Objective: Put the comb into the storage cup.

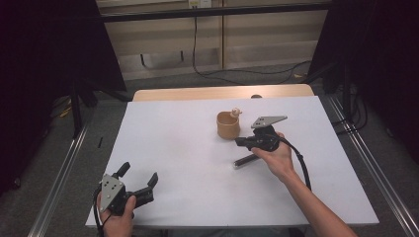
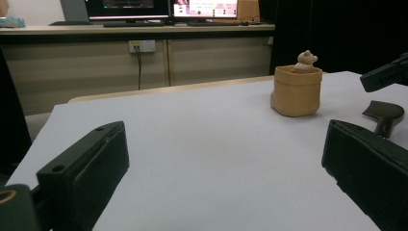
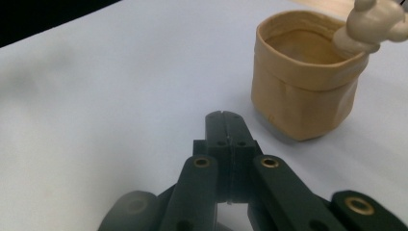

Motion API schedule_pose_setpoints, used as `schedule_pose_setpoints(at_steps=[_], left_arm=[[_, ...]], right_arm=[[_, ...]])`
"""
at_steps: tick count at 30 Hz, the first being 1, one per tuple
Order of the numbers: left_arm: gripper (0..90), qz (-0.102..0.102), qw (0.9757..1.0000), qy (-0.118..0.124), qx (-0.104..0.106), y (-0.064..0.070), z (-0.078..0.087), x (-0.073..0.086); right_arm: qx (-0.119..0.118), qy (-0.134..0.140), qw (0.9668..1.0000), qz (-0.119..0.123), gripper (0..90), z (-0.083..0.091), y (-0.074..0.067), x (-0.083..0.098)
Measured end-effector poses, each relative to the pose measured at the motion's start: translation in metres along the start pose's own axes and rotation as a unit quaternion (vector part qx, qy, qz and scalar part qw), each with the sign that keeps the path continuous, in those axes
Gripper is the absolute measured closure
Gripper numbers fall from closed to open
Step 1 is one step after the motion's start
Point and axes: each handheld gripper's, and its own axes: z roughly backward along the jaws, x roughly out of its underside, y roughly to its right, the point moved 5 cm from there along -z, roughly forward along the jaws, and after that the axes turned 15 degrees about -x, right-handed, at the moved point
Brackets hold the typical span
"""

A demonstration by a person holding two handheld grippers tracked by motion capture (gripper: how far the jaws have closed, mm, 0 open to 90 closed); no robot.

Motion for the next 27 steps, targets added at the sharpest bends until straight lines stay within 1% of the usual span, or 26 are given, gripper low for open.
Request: schedule_pose_setpoints(at_steps=[2, 3, 5, 6, 11, 13, 15, 17, 18, 19, 22, 24, 27], left_arm=[[2.6, 0.000, 1.0000, 0.000, 0.000, 0.000, 0.000, 0.000], [2.6, -0.002, 1.0000, 0.000, 0.001, 0.000, 0.000, 0.000], [2.6, 0.001, 1.0000, 0.002, 0.005, 0.001, 0.000, -0.001], [2.6, 0.001, 1.0000, 0.002, 0.005, 0.001, 0.000, -0.001], [2.6, 0.001, 1.0000, -0.001, 0.002, 0.000, 0.000, 0.000], [2.6, 0.000, 1.0000, -0.001, 0.001, 0.000, 0.000, 0.000], [2.6, 0.000, 1.0000, -0.001, 0.003, 0.000, 0.000, 0.000], [2.6, 0.001, 1.0000, 0.000, 0.002, 0.000, -0.001, 0.000], [2.6, 0.002, 1.0000, -0.001, 0.002, 0.001, -0.001, 0.000], [2.6, 0.002, 1.0000, -0.001, 0.003, 0.001, -0.001, 0.000], [2.6, 0.002, 1.0000, -0.001, 0.004, 0.001, -0.001, 0.000], [2.6, 0.001, 1.0000, -0.002, 0.004, 0.000, -0.001, 0.000], [2.6, 0.002, 1.0000, -0.001, 0.004, 0.001, -0.001, 0.000]], right_arm=[[-0.004, -0.009, 0.9999, -0.004, 90.0, -0.001, 0.001, 0.000], [-0.002, -0.017, 0.9998, -0.006, 90.0, -0.002, 0.002, 0.000], [-0.008, -0.033, 0.9992, -0.019, 90.0, -0.006, 0.004, 0.002], [-0.005, -0.046, 0.9985, -0.029, 90.0, -0.008, 0.004, 0.005], [-0.013, -0.072, 0.9966, -0.036, 90.0, -0.015, 0.005, 0.009], [-0.018, -0.093, 0.9946, -0.042, 90.0, -0.018, 0.005, 0.010], [-0.016, -0.118, 0.9921, -0.041, 90.0, -0.022, 0.004, 0.012], [-0.005, -0.123, 0.9917, -0.038, 90.0, -0.023, 0.003, 0.012], [-0.005, -0.126, 0.9914, -0.037, 90.0, -0.024, 0.003, 0.012], [-0.005, -0.126, 0.9914, -0.037, 90.0, -0.024, 0.003, 0.012], [-0.006, -0.143, 0.9890, -0.036, 90.0, -0.026, 0.003, 0.015], [-0.008, -0.152, 0.9874, -0.043, 90.0, -0.027, 0.003, 0.017], [-0.013, -0.151, 0.9872, -0.049, 90.0, -0.028, 0.004, 0.020]])
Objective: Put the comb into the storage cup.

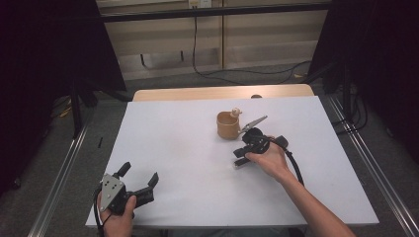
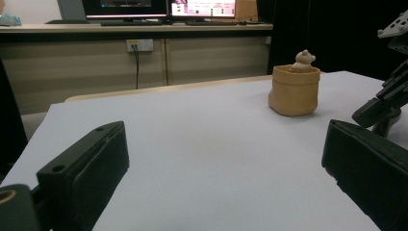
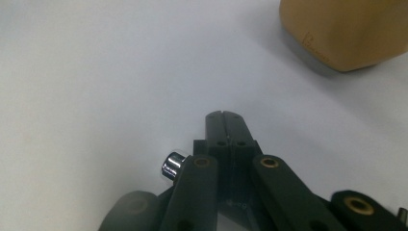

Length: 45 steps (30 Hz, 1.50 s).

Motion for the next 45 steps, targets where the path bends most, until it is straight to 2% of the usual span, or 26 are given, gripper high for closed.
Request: schedule_pose_setpoints(at_steps=[5, 13, 20, 37, 45], left_arm=[[2.6, -0.001, 1.0000, 0.000, -0.001, 0.000, 0.000, 0.000], [2.6, -0.001, 1.0000, 0.000, -0.001, -0.001, 0.000, 0.000], [2.6, -0.001, 1.0000, 0.000, -0.001, -0.001, 0.000, 0.000], [2.6, -0.003, 1.0000, 0.001, -0.004, -0.002, 0.001, 0.000], [2.6, -0.001, 1.0000, 0.002, -0.003, -0.001, 0.001, -0.001]], right_arm=[[-0.005, -0.005, 1.0000, 0.004, 90.0, -0.004, -0.001, 0.002], [-0.004, -0.013, 0.9999, -0.005, 90.0, -0.005, 0.002, 0.010], [-0.002, -0.008, 0.9999, -0.010, 90.0, -0.001, 0.005, 0.015], [0.004, -0.015, 0.9996, -0.025, 90.0, 0.010, 0.008, 0.032], [0.007, -0.012, 0.9996, -0.024, 90.0, 0.012, 0.008, 0.036]])
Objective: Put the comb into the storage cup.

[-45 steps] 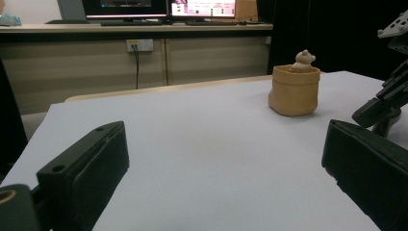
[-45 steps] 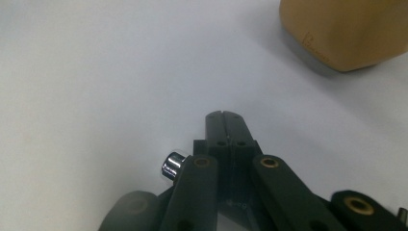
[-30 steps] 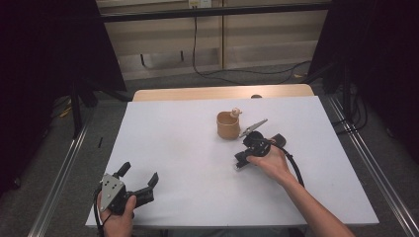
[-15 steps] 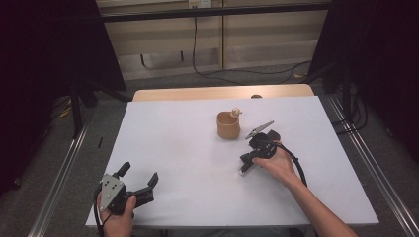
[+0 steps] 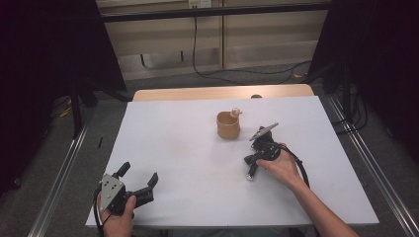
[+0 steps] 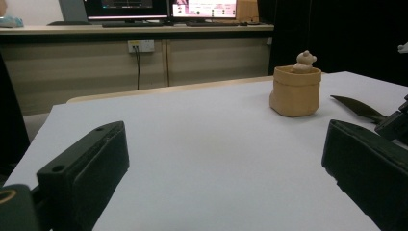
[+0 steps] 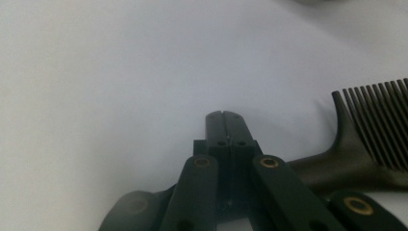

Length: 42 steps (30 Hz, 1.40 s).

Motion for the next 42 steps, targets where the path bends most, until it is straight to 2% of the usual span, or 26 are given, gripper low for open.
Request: schedule_pose_setpoints(at_steps=[7, 18, 26, 42], left_arm=[[2.6, 0.000, 1.0000, 0.000, 0.000, 0.000, 0.000, 0.000], [2.6, -0.001, 1.0000, -0.001, 0.000, -0.001, 0.000, 0.000], [2.6, 0.000, 1.0000, 0.002, 0.000, 0.000, 0.000, -0.001], [2.6, -0.001, 1.0000, 0.001, 0.000, 0.000, 0.000, 0.000]], right_arm=[[0.009, -0.005, 0.9999, 0.001, 90.0, 0.004, 0.000, 0.003], [-0.010, -0.006, 0.9999, 0.008, 90.0, 0.000, -0.012, 0.006], [-0.011, -0.018, 0.9997, 0.014, 90.0, 0.001, -0.020, 0.009], [-0.001, -0.020, 0.9998, 0.000, 90.0, 0.007, -0.018, 0.018]])
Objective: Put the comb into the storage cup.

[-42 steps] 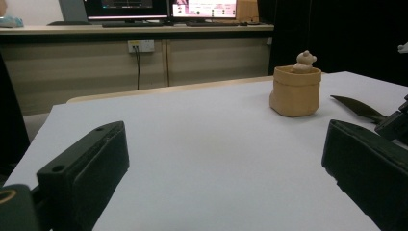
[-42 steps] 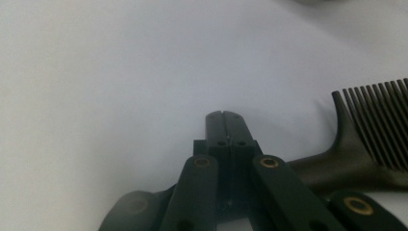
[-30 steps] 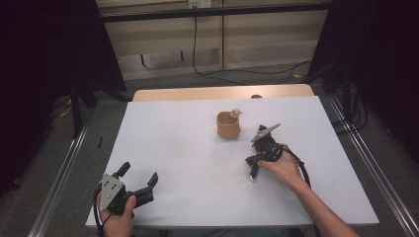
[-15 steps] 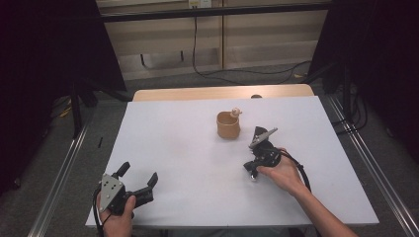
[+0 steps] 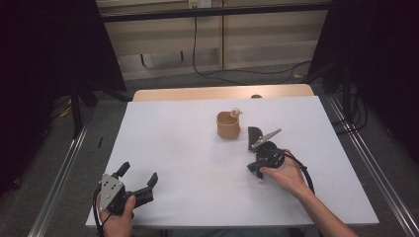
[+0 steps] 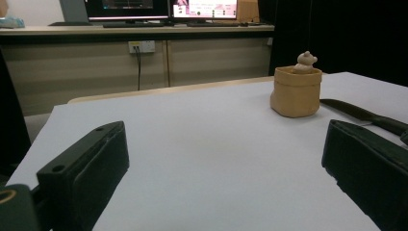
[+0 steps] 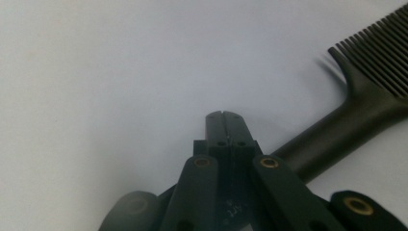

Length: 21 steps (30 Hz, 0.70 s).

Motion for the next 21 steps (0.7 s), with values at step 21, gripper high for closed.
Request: schedule_pose_setpoints(at_steps=[21], left_arm=[[2.6, 0.000, 1.0000, -0.001, 0.001, 0.0000, -0.0001, 0.0002]], right_arm=[[0.001, 0.002, 1.0000, -0.004, 90.0, 0.0035, 0.0006, 0.0045]])
